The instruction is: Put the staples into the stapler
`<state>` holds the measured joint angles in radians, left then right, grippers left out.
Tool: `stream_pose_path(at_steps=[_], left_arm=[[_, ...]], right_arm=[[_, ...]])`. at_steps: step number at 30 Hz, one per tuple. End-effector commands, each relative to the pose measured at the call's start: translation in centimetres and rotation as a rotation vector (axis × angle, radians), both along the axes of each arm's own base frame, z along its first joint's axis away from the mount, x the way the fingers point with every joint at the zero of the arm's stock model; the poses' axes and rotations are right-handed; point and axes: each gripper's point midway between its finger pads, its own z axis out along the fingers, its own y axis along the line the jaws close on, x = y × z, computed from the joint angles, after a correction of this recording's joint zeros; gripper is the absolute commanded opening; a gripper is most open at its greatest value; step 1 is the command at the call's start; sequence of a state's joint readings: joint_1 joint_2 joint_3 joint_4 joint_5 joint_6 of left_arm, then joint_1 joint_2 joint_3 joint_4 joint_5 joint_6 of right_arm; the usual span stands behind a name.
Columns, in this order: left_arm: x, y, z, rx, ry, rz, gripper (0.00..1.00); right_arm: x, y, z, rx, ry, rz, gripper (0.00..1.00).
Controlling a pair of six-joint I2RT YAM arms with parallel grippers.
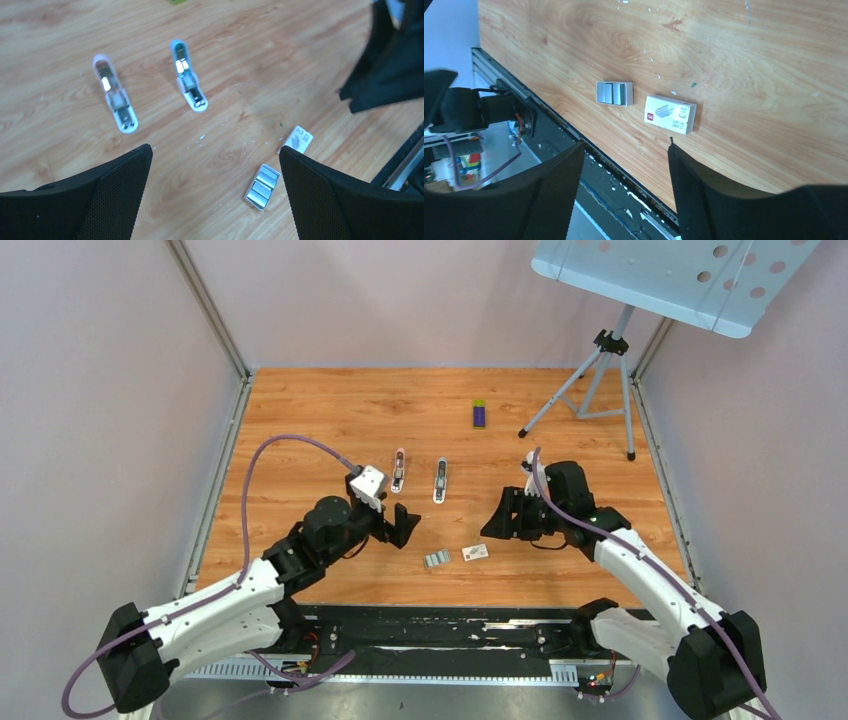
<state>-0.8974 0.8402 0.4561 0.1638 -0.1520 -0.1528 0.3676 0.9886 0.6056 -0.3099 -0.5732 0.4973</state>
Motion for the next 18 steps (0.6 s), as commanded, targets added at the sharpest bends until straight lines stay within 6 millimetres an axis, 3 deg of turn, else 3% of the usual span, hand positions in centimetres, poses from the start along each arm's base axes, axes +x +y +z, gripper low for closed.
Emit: stream_pose_path(at_steps=[1, 5, 9, 14, 18], left_arm=[[-0.3, 1.6, -1.9, -0.1, 0.258, 0.09, 1.0], [-0.9, 1.9, -2.9, -0.101, 0.353, 0.096, 0.98], [-1.4, 1.9, -2.9, -0.18, 0.42, 0.104, 0.85], [-1.6, 3.0, -5.9, -0.18, 0.539, 0.222, 0.78], [-2.8, 2.3, -7.3, -0.165, 0.601, 0.163, 0.78]], right_arm=[[-0.4, 0.1, 0.3, -0.106, -0.031, 0.005, 0.63], [-1.3, 1.8, 0.3, -0.153, -0.057, 0.08, 0.54], [-1.4, 3.1, 0.1, -0.206, -0.082, 0.109, 0.48], [-1.6, 5.4, -0.3, -0.266, -0.087, 0.169, 0.46], [-1.4, 6.9, -1.1, -0.341, -0.116, 0.209, 0.44]])
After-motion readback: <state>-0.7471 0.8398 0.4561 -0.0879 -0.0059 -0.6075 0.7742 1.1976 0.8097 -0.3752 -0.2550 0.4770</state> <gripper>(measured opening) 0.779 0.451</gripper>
